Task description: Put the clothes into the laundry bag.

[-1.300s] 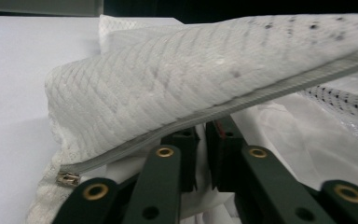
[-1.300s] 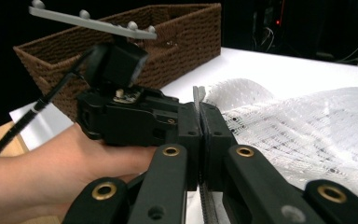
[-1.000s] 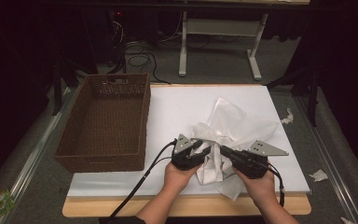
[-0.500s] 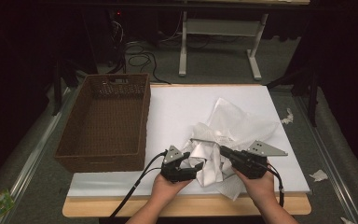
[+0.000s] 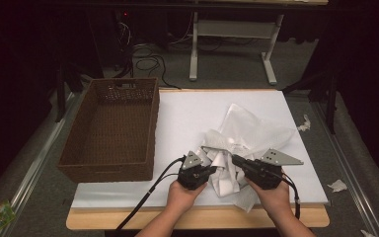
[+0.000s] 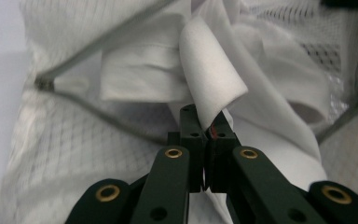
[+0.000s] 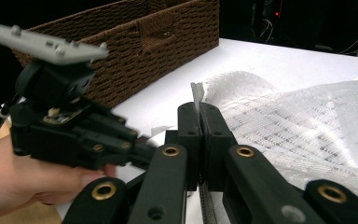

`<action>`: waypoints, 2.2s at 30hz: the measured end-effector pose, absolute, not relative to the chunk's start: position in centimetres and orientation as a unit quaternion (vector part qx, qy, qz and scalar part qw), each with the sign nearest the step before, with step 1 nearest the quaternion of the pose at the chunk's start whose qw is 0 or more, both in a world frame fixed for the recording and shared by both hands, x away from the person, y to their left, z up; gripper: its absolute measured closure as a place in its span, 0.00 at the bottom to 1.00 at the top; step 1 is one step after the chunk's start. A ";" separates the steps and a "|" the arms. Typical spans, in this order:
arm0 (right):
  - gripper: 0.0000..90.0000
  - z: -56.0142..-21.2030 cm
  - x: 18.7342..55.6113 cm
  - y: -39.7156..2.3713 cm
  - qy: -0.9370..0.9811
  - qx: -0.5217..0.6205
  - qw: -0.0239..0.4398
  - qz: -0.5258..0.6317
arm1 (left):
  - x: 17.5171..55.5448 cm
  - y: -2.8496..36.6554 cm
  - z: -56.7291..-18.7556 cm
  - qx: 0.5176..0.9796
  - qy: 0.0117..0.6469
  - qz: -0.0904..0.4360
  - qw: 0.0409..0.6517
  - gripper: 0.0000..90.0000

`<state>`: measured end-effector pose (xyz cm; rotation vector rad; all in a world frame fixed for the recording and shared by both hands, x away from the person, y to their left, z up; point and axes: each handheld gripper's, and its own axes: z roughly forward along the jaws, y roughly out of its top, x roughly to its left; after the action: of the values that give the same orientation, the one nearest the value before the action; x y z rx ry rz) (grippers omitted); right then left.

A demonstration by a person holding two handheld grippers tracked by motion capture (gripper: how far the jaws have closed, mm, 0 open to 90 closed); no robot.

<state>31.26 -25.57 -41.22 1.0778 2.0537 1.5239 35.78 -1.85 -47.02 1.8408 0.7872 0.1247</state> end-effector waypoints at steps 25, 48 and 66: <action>0.99 -39.1 31.2 -24.8 0.709 0.350 0.193 0.581 | 34.9 -1.9 -41.4 0.712 0.314 0.119 0.617 0.98; 1.00 -38.8 30.3 -25.6 0.697 0.347 0.193 0.597 | 38.4 -5.9 -45.6 0.745 0.354 0.154 0.544 0.98; 0.99 -40.2 30.9 -25.6 0.712 0.365 0.185 0.570 | 36.3 -2.2 -47.1 0.751 0.346 0.089 0.556 0.46</action>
<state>30.88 -25.57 -40.20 1.0301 2.0079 1.6058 36.33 -2.22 -47.08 1.7725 0.8177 0.2107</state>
